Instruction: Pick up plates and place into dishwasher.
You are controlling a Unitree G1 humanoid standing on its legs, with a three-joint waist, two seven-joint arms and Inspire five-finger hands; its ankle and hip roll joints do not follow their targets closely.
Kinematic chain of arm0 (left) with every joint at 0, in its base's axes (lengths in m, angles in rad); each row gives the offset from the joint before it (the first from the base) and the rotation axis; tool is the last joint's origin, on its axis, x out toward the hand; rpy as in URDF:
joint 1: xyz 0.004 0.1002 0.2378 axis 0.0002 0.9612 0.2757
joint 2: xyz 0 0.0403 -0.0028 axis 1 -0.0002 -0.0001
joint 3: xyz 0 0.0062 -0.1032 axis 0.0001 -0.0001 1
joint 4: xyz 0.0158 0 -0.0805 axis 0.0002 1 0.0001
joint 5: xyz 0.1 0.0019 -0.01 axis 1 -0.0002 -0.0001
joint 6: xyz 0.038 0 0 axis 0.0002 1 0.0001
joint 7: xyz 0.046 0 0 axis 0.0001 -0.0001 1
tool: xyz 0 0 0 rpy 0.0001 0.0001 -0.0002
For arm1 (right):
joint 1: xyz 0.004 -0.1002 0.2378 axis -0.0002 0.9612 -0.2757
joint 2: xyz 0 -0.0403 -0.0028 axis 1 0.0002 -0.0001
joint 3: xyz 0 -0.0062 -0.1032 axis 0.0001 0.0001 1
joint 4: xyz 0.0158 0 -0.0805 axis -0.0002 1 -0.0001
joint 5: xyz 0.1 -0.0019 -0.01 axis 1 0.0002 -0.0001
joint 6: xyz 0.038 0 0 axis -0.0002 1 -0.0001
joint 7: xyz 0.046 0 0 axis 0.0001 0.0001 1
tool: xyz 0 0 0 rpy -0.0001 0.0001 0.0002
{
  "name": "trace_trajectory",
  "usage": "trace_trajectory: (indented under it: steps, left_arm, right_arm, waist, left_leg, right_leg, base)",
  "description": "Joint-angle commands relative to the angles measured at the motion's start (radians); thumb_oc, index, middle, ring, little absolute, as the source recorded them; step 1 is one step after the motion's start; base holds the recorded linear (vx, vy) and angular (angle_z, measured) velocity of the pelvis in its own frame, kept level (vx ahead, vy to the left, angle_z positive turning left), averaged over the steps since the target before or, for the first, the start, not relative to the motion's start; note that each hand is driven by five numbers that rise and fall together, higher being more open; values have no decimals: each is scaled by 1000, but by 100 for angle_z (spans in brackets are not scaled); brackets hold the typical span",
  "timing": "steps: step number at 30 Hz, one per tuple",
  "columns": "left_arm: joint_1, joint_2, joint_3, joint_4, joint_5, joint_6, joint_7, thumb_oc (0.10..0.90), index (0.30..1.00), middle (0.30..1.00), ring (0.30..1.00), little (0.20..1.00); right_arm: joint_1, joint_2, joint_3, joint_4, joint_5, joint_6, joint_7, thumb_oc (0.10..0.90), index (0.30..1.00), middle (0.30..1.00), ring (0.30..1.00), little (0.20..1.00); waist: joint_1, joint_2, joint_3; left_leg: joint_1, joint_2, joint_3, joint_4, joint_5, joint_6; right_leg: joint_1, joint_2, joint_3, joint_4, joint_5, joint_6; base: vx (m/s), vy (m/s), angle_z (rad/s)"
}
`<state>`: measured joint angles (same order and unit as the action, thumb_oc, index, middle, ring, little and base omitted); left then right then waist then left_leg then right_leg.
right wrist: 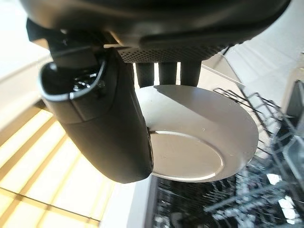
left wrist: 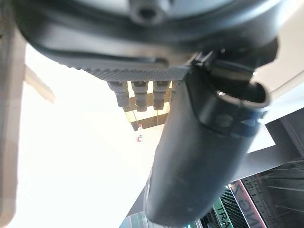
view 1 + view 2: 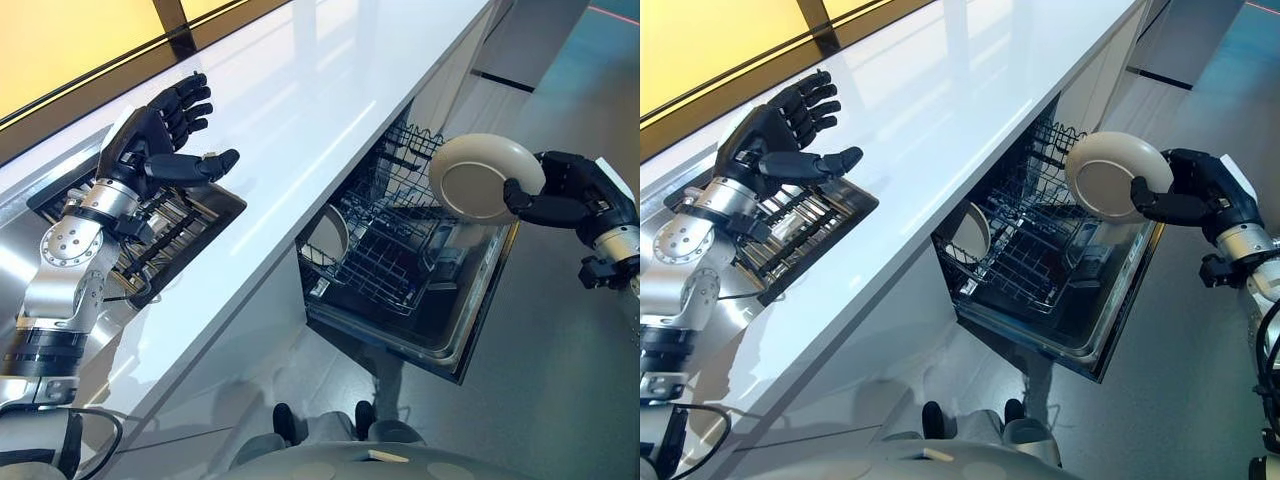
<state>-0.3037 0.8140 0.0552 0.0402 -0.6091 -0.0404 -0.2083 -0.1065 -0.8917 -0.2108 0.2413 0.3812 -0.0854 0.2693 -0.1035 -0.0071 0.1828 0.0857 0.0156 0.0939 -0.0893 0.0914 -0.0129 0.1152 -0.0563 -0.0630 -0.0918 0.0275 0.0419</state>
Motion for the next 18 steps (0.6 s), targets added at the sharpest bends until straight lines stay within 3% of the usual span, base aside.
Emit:
trace_trajectory:
  steps: [1,6,11,18]
  left_arm:
    - [-55,53,16,-123,-67,-65,-10,800,900,900,900,900]
    - [-49,34,-13,-154,-57,-75,-36,800,900,900,900,900]
    - [-83,27,-73,-171,-65,-72,-33,800,900,900,900,900]
    - [-119,23,-121,-192,-103,-71,-24,800,900,900,900,900]
  right_arm:
    - [-103,-45,24,-5,-13,-70,-44,100,300,300,300,200]
    - [-171,-9,99,36,-23,-48,-111,100,300,300,300,200]
    - [-292,35,249,130,-99,-35,-210,100,300,300,300,200]
    - [-396,41,370,260,-171,-17,-278,100,300,300,300,200]
  waist:
    - [43,-8,-71]
    - [65,-2,-50]
    - [92,13,-12]
    - [117,26,8]
  left_leg:
    - [52,-50,-39,2,-84,-2]
    - [43,-53,-48,2,-82,-1]
    - [22,-51,-57,2,-73,1]
    - [11,-52,-78,2,-64,-3]
  right_leg:
    - [7,15,-53,5,51,51]
    - [4,6,-70,5,51,50]
    - [-12,-3,-91,11,51,45]
    - [-8,-9,-114,18,45,39]
  base:
    - [8,-40,2]
    - [-8,-38,4]
    - [-67,-16,10]
    - [6,-4,8]
